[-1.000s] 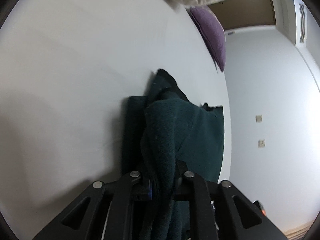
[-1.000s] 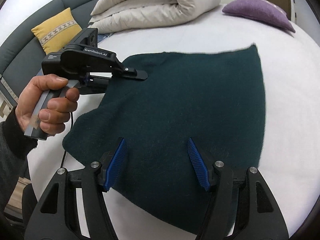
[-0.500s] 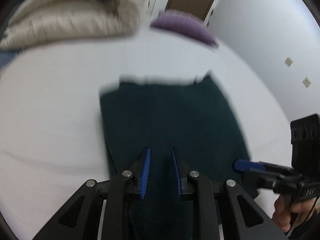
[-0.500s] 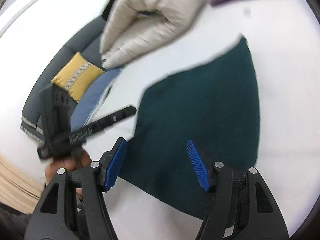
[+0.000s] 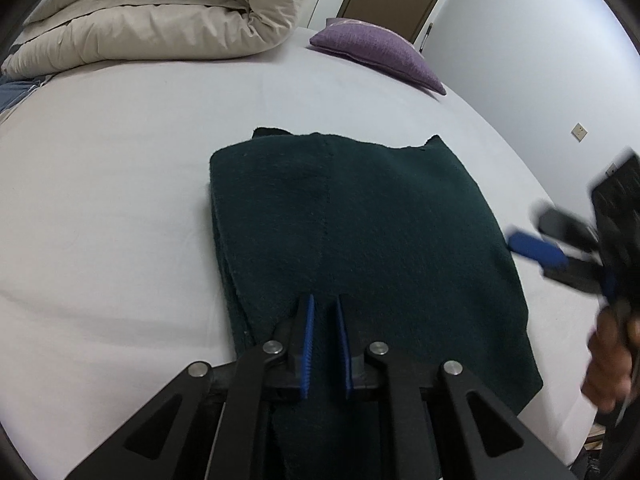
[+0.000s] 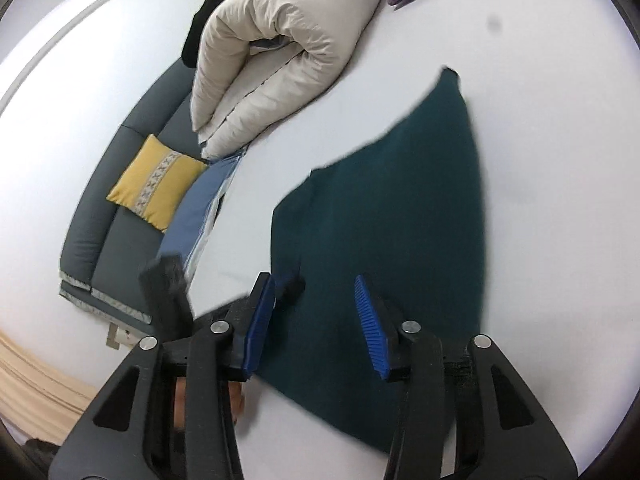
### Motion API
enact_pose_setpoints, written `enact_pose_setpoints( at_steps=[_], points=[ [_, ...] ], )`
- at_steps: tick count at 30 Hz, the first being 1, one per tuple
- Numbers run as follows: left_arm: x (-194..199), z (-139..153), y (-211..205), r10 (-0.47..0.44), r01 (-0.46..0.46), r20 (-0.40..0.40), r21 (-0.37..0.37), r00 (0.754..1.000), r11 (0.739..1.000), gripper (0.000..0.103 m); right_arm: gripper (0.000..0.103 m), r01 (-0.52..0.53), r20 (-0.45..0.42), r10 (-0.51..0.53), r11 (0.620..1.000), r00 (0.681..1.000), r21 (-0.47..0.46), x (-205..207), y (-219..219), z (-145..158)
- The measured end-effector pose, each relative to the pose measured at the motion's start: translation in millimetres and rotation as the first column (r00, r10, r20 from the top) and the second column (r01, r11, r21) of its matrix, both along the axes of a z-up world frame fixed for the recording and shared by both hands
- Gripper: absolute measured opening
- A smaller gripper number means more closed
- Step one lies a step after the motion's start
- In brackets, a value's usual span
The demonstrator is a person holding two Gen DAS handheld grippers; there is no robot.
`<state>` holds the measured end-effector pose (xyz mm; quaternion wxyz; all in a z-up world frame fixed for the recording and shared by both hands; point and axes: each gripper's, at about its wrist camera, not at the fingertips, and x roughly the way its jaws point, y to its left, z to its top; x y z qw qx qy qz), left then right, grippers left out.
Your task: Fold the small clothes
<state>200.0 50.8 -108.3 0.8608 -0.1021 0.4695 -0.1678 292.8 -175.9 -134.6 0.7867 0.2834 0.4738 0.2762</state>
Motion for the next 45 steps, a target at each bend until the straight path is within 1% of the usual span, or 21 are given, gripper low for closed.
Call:
enact_pose_setpoints(
  at_steps=[3, 5, 7, 10, 11, 13, 16, 19, 21, 23, 25, 27, 29, 30, 31, 32, 33, 35, 37, 41, 45],
  points=[
    [8, -4, 1, 0.002, -0.002, -0.024, -0.02, 1.0, 1.0, 0.014, 0.041, 0.064, -0.078, -0.062, 0.998, 0.995, 0.021, 44, -7, -10],
    [9, -6, 2, -0.006, 0.005, -0.032, -0.025, 0.999, 1.0, 0.013, 0.04, 0.106, -0.123, -0.094, 0.99, 0.988, 0.093, 69, -16, -26],
    [9, -7, 2, -0.014, 0.014, -0.032, -0.021, 0.999, 1.0, 0.013, 0.039, 0.161, -0.149, -0.143, 0.979, 0.978, 0.122, 86, -22, -36],
    [9, -7, 1, -0.022, 0.022, -0.029, -0.015, 0.999, 1.0, 0.013, 0.039, 0.213, -0.145, -0.203, 0.975, 0.968, 0.058, 103, -30, -46],
    [9, -8, 0, -0.024, 0.024, -0.027, -0.012, 0.999, 1.0, 0.013, 0.039, 0.224, -0.153, -0.21, 0.972, 0.966, 0.077, 109, -35, -53],
    [9, -8, 0, -0.028, 0.028, -0.026, -0.01, 0.999, 1.0, 0.013, 0.031, 0.241, -0.169, -0.22, 0.963, 0.961, 0.118, 119, -44, -67],
    [9, -7, 0, -0.036, 0.036, -0.029, -0.001, 0.999, 0.999, 0.013, 0.025, 0.272, -0.146, -0.257, 0.958, 0.955, 0.094, 134, -51, -72],
    [7, -7, -1, -0.038, 0.038, -0.022, 0.018, 0.999, 0.999, 0.013, 0.029, 0.338, -0.106, -0.335, 0.941, 0.936, 0.011, 119, -67, -53],
    [5, -6, -2, -0.036, 0.036, -0.013, 0.034, 0.999, 0.999, 0.013, 0.032, 0.282, -0.085, -0.279, 0.959, 0.957, 0.026, 105, -64, -39],
    [2, -6, -3, -0.033, 0.033, -0.006, 0.048, 0.999, 0.998, 0.013, 0.032, 0.154, -0.031, -0.152, 0.984, 0.988, 0.093, 71, -56, -18],
    [3, -6, -3, -0.034, 0.034, -0.004, 0.053, 0.999, 0.998, 0.013, 0.032, 0.014, 0.029, -0.018, 0.991, 0.999, 0.134, 40, -35, -2],
    [2, -6, -4, -0.035, 0.035, 0.0, 0.065, 0.999, 0.997, 0.013, 0.032, -0.121, 0.038, 0.117, 0.985, 0.992, 0.125, 17, -12, 1],
    [2, -6, -4, -0.036, 0.036, 0.003, 0.073, 0.999, 0.997, 0.013, 0.032, -0.247, 0.016, 0.247, 0.965, 0.969, 0.084, -7, 14, -10],
    [2, -6, -4, -0.036, 0.036, 0.003, 0.077, 0.999, 0.996, 0.013, 0.039, -0.285, -0.029, 0.286, 0.958, 0.958, 0.035, -14, 24, -24],
    [2, -6, -5, -0.038, 0.038, 0.002, 0.083, 0.999, 0.996, 0.013, 0.045, -0.288, -0.062, 0.287, 0.957, 0.956, -0.007, -19, 27, -34],
    [1, -6, -5, -0.04, 0.04, 0.005, 0.09, 0.999, 0.995, 0.013, 0.045, -0.282, -0.087, 0.278, 0.959, 0.957, -0.038, -25, 26, -48],
    [0, -6, -6, -0.042, 0.041, 0.01, 0.098, 0.999, 0.994, 0.013, 0.045, -0.264, -0.072, 0.262, 0.964, 0.962, -0.018, -30, 20, -56],
    [0, -6, -6, -0.045, 0.043, 0.013, 0.104, 0.999, 0.994, 0.013, 0.045, -0.226, -0.049, 0.227, 0.974, 0.973, 0.026, -32, 10, -56],
    [-1, -6, -6, -0.043, 0.042, 0.009, 0.093, 0.999, 0.995, 0.013, 0.045, -0.189, -0.061, 0.193, 0.98, 0.979, 0.056, -33, -1, -58],
    [-1, -7, -5, -0.048, 0.046, 0.014, 0.087, 0.999, 0.995, 0.013, 0.044, -0.166, -0.081, 0.172, 0.983, 0.982, 0.072, -47, -23, -62],
    [3, -1, 1, -0.045, 0.045, -0.002, 0.059, 0.999, 0.997, 0.012, 0.045, -0.139, -0.083, 0.144, 0.988, 0.986, 0.066, -67, -42, -52]
  ],
)
